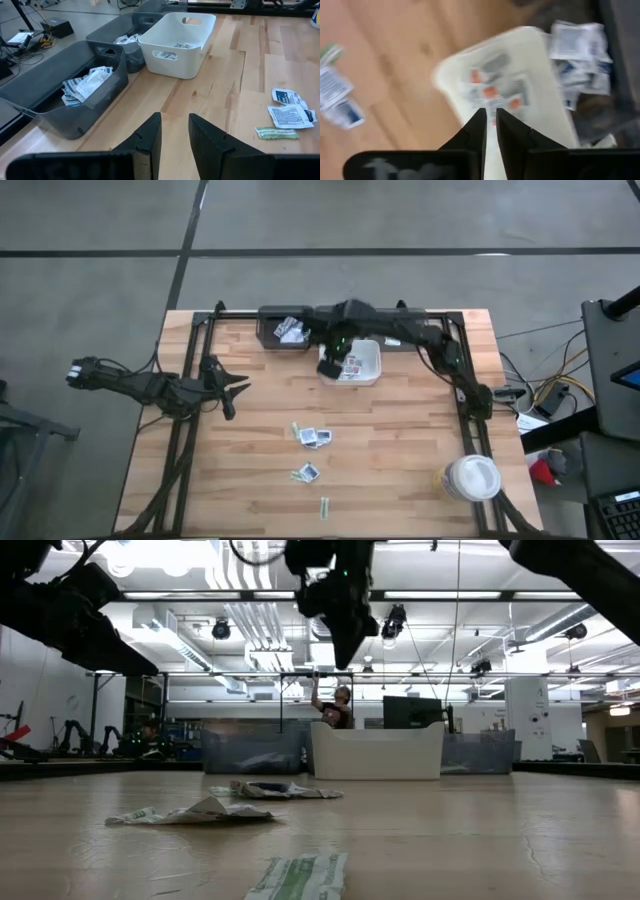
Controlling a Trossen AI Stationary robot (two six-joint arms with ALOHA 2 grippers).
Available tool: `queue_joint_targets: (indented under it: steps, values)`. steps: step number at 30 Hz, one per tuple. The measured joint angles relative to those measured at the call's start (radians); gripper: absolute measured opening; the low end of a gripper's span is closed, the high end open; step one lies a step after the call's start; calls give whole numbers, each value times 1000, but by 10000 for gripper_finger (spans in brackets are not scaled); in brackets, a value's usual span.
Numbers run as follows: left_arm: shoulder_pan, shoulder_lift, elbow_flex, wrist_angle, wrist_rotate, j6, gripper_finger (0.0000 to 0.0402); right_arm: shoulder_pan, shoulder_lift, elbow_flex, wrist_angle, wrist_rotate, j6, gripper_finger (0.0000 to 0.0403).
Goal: Pick & Place First Aid Supplies
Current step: Put the blue alcohol pad into the middle gray bin
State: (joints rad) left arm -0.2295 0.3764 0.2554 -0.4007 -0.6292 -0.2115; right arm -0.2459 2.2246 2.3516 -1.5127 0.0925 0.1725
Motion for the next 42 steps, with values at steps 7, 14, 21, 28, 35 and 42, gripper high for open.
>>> queue_joint_targets:
  steps: [7, 14, 21, 28, 35, 42]
  values:
    - [0, 0, 0, 0, 0, 0, 94, 186, 8, 0, 7, 0, -26, 31]
    - [0, 0, 0, -1, 0, -1, 94, 322, 27, -2, 62, 0, -81, 31]
    - [0, 1, 0, -2, 0, -1, 94, 389, 80, -3, 136, 0, -171, 31]
    - [0, 7, 0, -6, 6, -2, 94, 399, 172, -4, 140, -54, -132, 34]
    - [0, 8, 0, -6, 5, -2, 94, 399, 241, -4, 143, -76, -134, 42]
    - [0, 8, 0, -30, 5, -2, 94, 399, 264, -5, 149, -99, -151, 84]
